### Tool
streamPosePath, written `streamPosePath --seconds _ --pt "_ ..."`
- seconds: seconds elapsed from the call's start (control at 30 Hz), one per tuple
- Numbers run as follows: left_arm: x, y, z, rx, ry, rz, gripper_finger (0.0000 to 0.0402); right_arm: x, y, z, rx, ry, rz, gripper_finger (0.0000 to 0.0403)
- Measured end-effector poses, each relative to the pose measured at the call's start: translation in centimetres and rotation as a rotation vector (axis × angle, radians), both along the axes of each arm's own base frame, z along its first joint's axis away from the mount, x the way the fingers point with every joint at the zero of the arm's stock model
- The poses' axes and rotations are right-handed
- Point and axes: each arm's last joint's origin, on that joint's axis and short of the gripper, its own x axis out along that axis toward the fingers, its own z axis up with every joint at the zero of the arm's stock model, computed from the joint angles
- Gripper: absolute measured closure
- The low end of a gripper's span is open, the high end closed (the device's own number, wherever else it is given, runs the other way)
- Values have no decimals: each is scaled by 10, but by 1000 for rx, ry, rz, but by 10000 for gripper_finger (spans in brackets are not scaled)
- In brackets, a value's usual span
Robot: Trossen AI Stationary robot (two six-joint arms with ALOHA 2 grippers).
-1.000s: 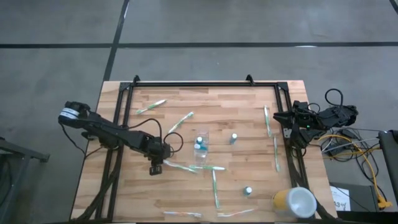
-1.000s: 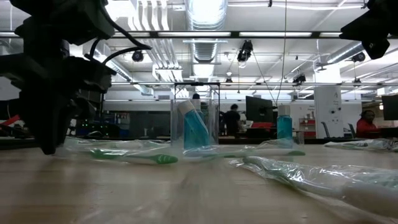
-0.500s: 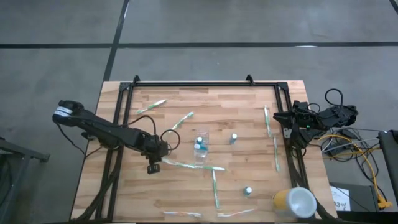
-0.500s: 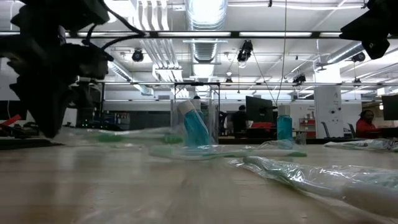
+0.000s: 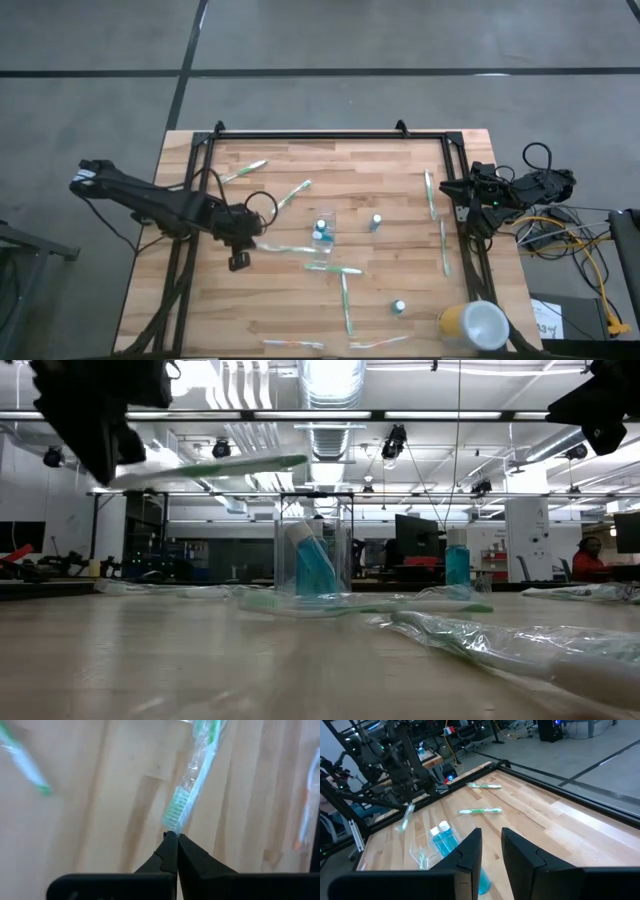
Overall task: Pick & Place toothbrushing station
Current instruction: Put the white green toothbrush into the back side of the transparent organizer
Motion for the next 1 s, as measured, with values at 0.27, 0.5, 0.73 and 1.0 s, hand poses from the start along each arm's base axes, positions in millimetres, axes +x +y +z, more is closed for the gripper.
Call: streamPosePath --seconds 0.27,0.5,0.73,1.0 --pt "5 1 28 142 172 -14 401 0 0 0 0 0 0 322" --pt "16 -2 34 182 313 -44 401 0 0 0 0 0 0 327" --pt "27 -5 39 224 368 -137 401 0 0 0 0 0 0 335" --pt "41 -6 58 270 402 -211 401 0 0 0 0 0 0 326"
